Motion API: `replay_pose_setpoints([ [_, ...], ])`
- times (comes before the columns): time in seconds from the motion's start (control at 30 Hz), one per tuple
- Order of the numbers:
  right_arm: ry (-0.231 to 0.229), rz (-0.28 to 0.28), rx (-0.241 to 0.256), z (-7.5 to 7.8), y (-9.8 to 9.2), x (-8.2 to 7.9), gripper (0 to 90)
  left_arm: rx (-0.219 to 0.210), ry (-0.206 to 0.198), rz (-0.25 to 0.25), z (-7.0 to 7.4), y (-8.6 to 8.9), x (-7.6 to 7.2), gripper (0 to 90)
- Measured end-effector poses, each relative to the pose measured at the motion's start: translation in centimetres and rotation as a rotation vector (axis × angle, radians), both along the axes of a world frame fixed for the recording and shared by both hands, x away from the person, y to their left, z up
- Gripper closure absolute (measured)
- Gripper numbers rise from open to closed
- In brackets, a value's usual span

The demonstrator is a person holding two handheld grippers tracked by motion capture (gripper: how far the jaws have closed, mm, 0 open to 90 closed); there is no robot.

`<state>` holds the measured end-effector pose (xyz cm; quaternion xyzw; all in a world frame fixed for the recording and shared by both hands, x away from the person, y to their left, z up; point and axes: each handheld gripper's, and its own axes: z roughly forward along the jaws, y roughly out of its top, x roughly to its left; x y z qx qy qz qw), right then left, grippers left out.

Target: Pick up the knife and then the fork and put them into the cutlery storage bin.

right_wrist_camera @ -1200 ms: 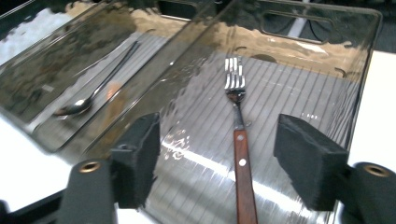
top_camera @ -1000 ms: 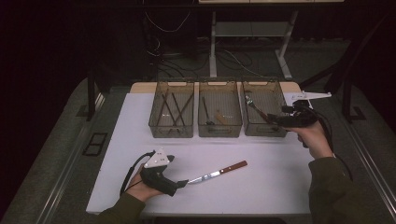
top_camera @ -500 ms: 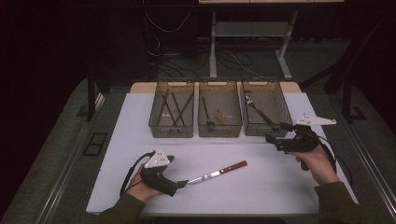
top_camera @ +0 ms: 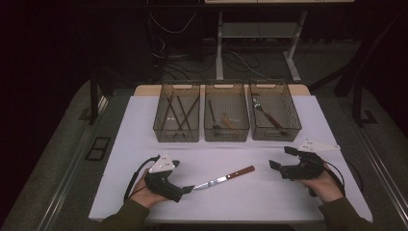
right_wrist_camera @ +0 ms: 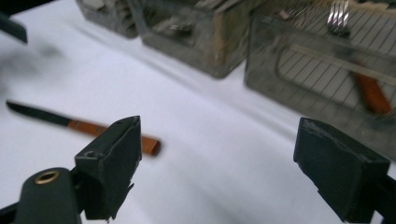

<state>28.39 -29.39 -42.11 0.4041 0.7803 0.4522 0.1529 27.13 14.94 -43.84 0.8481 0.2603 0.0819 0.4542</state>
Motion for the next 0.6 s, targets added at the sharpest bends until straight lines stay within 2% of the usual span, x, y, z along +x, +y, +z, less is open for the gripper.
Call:
replay_pose_setpoints([
  [0.27, 0.025, 0.017, -0.003, -1.4, 0.4, -1.7, 15.5, -0.001, -0.013, -0.012, 0.7, -1.1, 0.3, 0.3],
  [0.33, 0.029, 0.027, -0.008, -1.7, 0.4, -2.0, 15.5, -0.012, -0.008, -0.015, 1.0, -1.7, 0.5, 4.2],
  [0.5, 0.028, 0.031, -0.002, -1.7, 0.6, -2.0, 15.5, 0.004, 0.000, -0.034, 1.5, -3.7, 1.2, 14.3],
  [0.6, 0.025, 0.030, 0.004, -1.6, 0.5, -2.0, 15.5, -0.001, 0.010, -0.056, 1.6, -4.7, 1.5, 20.2],
])
